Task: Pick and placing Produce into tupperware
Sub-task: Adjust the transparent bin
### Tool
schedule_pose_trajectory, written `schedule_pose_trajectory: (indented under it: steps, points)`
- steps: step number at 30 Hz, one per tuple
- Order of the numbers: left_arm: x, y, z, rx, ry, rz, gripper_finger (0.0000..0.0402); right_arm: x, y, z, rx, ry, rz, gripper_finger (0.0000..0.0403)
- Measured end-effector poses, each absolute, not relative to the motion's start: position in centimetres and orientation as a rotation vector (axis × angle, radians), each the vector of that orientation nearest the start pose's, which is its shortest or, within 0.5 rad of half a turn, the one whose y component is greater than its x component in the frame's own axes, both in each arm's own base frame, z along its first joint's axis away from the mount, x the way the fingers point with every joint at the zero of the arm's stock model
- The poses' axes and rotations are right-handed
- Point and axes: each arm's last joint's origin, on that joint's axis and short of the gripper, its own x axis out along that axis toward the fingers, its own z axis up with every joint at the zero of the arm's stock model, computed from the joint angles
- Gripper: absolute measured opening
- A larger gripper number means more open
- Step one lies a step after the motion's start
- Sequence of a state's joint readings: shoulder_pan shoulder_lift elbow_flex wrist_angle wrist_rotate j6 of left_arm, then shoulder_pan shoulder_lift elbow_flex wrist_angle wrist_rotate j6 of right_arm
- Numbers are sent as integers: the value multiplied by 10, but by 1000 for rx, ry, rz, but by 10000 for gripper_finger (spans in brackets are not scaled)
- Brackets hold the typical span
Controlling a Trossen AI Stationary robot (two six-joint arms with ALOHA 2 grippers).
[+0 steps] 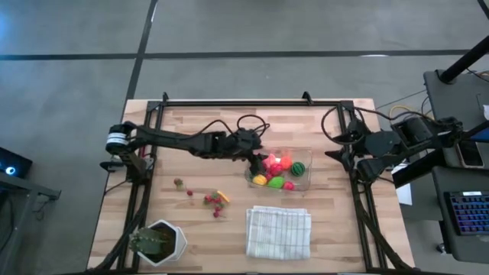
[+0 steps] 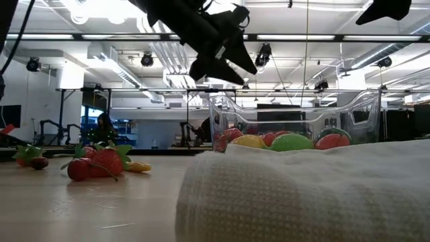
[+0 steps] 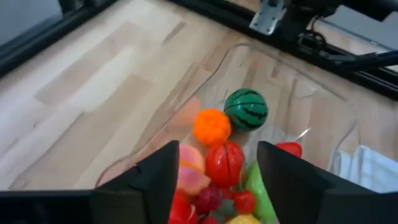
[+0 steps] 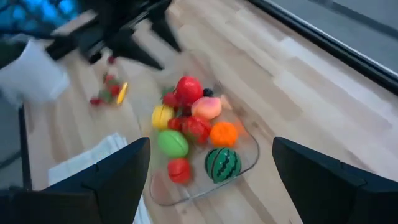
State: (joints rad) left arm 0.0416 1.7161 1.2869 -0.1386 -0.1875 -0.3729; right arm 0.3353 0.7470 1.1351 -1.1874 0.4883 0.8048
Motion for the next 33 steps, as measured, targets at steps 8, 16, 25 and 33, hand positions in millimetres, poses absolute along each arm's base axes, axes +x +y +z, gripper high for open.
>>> schedule_pose_trajectory:
  steps: [8, 16, 25, 33]
  points:
    - [381, 18, 256, -327, 557, 326, 230, 89, 17, 351, 377, 431, -295, 329]
    - [374, 0, 262, -361, 581, 299, 231, 69, 14, 307, 414, 213, -58, 329]
    - [361, -21, 261, -375, 690, 287, 231, 83, 20, 269, 391, 163, -9, 329]
    - [360, -30, 265, -369, 688, 264, 231, 95, 12, 256, 409, 76, -131, 329]
